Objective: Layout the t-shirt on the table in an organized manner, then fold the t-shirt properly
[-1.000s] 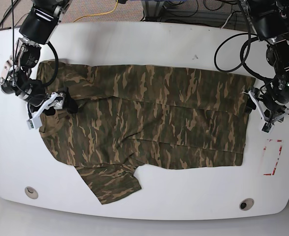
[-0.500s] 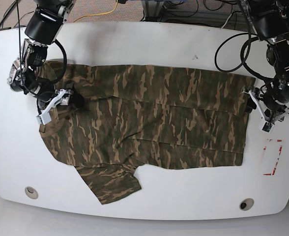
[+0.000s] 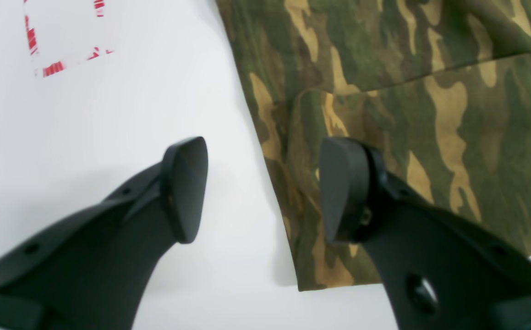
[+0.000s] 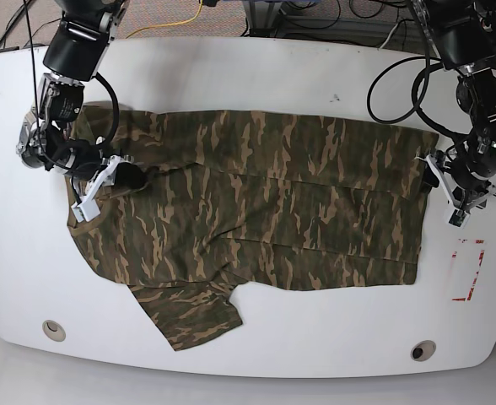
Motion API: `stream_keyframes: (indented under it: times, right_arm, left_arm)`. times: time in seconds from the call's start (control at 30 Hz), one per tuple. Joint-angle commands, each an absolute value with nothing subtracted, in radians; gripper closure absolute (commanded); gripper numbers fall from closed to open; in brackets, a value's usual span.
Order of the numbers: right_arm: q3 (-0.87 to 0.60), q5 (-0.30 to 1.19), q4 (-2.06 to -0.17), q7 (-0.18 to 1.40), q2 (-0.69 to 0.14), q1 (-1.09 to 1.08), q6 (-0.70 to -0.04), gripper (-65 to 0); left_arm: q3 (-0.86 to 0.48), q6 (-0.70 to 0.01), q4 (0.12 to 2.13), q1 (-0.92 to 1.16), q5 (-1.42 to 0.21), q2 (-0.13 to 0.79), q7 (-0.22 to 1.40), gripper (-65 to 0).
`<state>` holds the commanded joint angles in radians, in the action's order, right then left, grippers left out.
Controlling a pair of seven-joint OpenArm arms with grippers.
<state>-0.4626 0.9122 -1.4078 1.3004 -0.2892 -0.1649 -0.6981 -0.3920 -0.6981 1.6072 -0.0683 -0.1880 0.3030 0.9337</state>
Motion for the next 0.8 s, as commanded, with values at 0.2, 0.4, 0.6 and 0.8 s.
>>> stream_keyframes:
  times: [0.2, 0.4, 0.6, 0.8]
  right_arm:
    - [-0.46, 0.998, -1.478, 1.342, -0.289, -0.171, -0.698, -7.1]
    - [-0.456, 1.044, -1.491, 1.396, -0.289, -0.203, -0.698, -7.3]
    - [-0.395, 1.046, -1.489, 1.396, -0.291, -0.237, -0.698, -7.3]
    - [-0.364, 1.043, -1.484, 1.396, -0.291, -0.24, -0.698, -6.5]
  left_arm:
    - [-0.39, -0.698, 1.607, -0.058, -0.188, 0.303, 0.934, -36.0]
    - [-0.39, -0.698, 1.607, -0.047, -0.188, 0.305, 0.934, -36.0]
    - [-0.389, -0.698, 1.607, -0.028, -0.188, 0.305, 0.932, -36.0]
    - [-0.389, -0.698, 1.607, -0.015, -0.186, 0.306, 0.932, -36.0]
